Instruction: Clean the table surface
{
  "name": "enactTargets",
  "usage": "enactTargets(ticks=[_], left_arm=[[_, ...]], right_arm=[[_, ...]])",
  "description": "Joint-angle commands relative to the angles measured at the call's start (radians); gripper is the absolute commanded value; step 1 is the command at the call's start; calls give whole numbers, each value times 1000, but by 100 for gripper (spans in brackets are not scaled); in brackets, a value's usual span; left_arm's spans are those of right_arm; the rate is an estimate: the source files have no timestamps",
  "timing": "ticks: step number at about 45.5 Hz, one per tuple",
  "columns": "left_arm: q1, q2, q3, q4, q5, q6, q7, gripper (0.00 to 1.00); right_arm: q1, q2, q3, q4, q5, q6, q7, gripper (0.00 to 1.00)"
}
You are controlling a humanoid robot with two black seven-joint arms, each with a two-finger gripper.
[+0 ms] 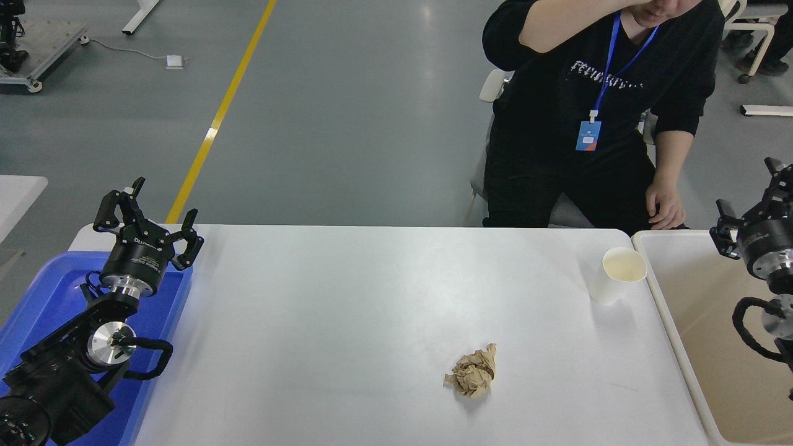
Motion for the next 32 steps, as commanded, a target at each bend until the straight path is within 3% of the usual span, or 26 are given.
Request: enactTargets(ticks=[1,32], left_arm=[[0,0,0,0,0,0,0,100],[0,1,0,0,0,0,0,100]], right_arm=[[3,5,-3,5,0,0,0,99],[9,5,-2,-4,-1,0,0,99]])
